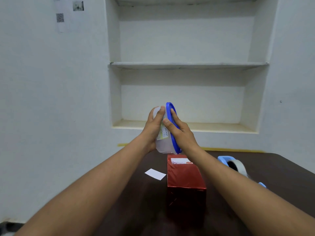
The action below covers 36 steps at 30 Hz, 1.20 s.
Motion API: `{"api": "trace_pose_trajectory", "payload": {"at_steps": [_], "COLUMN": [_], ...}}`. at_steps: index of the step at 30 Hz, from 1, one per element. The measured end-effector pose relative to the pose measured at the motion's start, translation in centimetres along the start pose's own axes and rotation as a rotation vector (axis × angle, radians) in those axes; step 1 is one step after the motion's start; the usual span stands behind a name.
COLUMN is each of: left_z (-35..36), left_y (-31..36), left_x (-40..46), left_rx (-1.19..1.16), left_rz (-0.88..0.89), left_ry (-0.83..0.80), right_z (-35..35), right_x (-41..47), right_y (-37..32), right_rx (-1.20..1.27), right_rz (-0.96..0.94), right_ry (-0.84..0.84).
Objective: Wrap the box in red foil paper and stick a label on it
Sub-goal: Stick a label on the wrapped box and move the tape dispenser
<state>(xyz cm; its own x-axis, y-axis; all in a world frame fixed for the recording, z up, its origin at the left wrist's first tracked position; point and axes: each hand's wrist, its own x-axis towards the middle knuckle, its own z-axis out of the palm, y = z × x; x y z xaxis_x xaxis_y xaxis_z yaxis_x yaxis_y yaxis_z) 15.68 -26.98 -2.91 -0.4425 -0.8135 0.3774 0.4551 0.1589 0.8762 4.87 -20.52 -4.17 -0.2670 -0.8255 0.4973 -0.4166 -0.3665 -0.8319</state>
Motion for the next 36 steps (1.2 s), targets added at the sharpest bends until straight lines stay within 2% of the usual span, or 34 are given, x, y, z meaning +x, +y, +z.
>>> {"api": "trace_pose_trajectory", "payload": {"at_steps": [7, 10, 12, 14, 16, 18, 22, 26, 30, 33, 36], "left_z": [1.6, 1.8, 2.5, 3.2, 3.9, 4.1, 4.3, 5.7, 6.8, 6.6, 6.6], "left_y": [0.2, 0.0, 0.1, 0.2, 0.5, 0.8, 1.7, 2.8, 3.1, 3.3, 3.6], "left_x": [0.0, 0.0, -0.1, -0.3, -0.8, -1.0, -1.2, -1.0, 0.0, 0.1, 0.0], "left_rx": [0.01, 0.048, 0.095, 0.096, 0.058, 0.048, 0.087, 0.264, 0.372, 0.462, 0.5], "left_rz": [0.002, -0.009, -0.004, -0.036, -0.094, -0.143, -0.19, -0.179, -0.145, -0.048, -0.048], "left_ry": [0.011, 0.084, 0.124, 0.085, 0.009, -0.038, -0.081, 0.075, 0.279, 0.369, 0.415], "right_z": [-0.8, -2.0, -2.7, -3.4, -4.2, -4.7, -4.8, -4.3, -4.1, -4.0, -3.3], "right_x": [-0.2, -0.2, -0.1, 0.1, 0.1, 0.4, 0.5, 0.4, -0.2, -0.6, -0.6], "right_y": [-0.8, -1.2, -1.2, -1.6, -2.1, -2.1, -1.8, -1.9, -3.1, -3.1, -1.5], "right_rx": [-0.112, 0.042, 0.179, 0.426, 0.568, 0.608, 0.518, 0.385, 0.207, 0.269, 0.376], "right_rz": [-0.015, 0.011, 0.106, 0.26, 0.347, 0.385, 0.369, 0.416, 0.376, 0.365, 0.377], "right_ry": [0.053, 0.099, 0.114, 0.072, 0.045, 0.051, 0.109, 0.219, 0.275, 0.236, 0.189]}}
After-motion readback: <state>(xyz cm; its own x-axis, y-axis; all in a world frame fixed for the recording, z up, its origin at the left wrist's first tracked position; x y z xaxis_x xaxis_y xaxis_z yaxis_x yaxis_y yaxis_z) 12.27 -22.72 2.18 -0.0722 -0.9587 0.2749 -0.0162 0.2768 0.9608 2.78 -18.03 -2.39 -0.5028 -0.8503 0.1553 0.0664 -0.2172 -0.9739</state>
